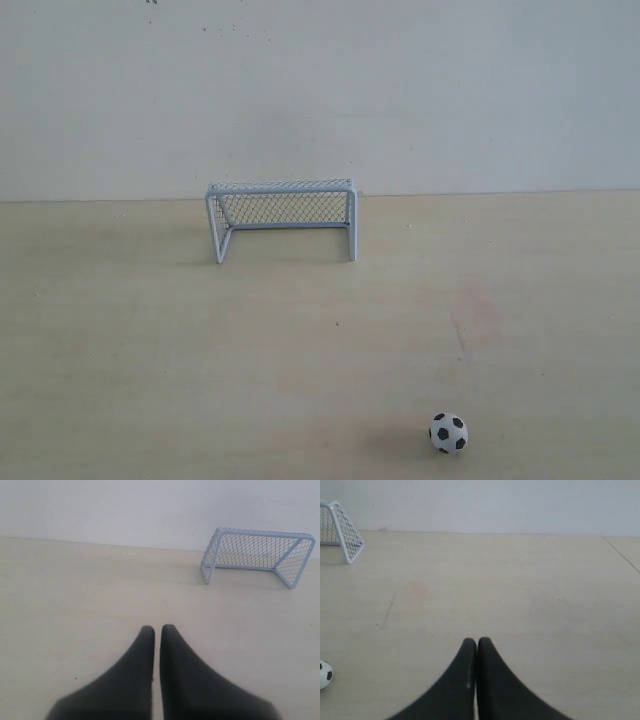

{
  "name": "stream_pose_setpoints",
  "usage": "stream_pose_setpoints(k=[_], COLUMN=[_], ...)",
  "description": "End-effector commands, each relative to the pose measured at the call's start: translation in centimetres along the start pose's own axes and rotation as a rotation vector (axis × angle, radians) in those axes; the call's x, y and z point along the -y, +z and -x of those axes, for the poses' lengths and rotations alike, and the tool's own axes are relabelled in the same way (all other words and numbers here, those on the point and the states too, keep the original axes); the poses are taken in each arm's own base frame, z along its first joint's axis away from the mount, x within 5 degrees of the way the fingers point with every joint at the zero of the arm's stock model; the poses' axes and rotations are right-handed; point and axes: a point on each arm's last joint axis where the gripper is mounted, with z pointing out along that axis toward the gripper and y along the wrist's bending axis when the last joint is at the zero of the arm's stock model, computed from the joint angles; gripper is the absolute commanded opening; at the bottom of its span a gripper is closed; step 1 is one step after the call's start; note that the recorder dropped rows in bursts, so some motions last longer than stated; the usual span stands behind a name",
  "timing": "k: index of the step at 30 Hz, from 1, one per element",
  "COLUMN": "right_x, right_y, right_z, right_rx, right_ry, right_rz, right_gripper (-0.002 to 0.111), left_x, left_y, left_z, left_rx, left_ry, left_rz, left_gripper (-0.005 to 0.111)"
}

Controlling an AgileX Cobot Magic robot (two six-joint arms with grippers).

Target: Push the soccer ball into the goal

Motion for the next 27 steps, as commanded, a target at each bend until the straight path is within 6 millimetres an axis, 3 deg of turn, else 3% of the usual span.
stream_pose_setpoints(k=[1,4,9,13,16,22,27], right_x=[0.0,0.0,0.1,0.1,0.1,0.1,0.1], right_y=[0.0,-0.1,-1.3,-3.5,-4.7,-5.3,-7.1], right_z=[0.2,0.9,4.7,7.2,7.9,8.3,11.5], right_rx=[0.024,0.104,0.539,0.908,1.062,1.134,1.115], right_ry=[-0.007,0.048,0.108,0.011,-0.048,-0.154,-0.14], right_rz=[-0.006,-0.003,0.016,-0.011,-0.046,-0.117,-0.096], right_gripper=[0.0,0.0,0.0,0.0,0.0,0.0,0.0], left_x=[0.0,0.0,0.0,0.0,0.0,0.0,0.0], left_y=[0.0,0.0,0.0,0.0,0.0,0.0,0.0], left_z=[-0.1,-0.1,-0.1,-0.1,-0.1,-0.1,-0.1], left_rx=[0.0,0.0,0.0,0.0,0.0,0.0,0.0], left_ry=[0.008,0.008,0.008,0.008,0.008,0.008,0.008], left_rz=[-0.004,-0.004,-0.004,-0.004,-0.004,-0.004,-0.004], left_gripper=[0.004,0.004,0.004,0.004,0.004,0.004,0.004])
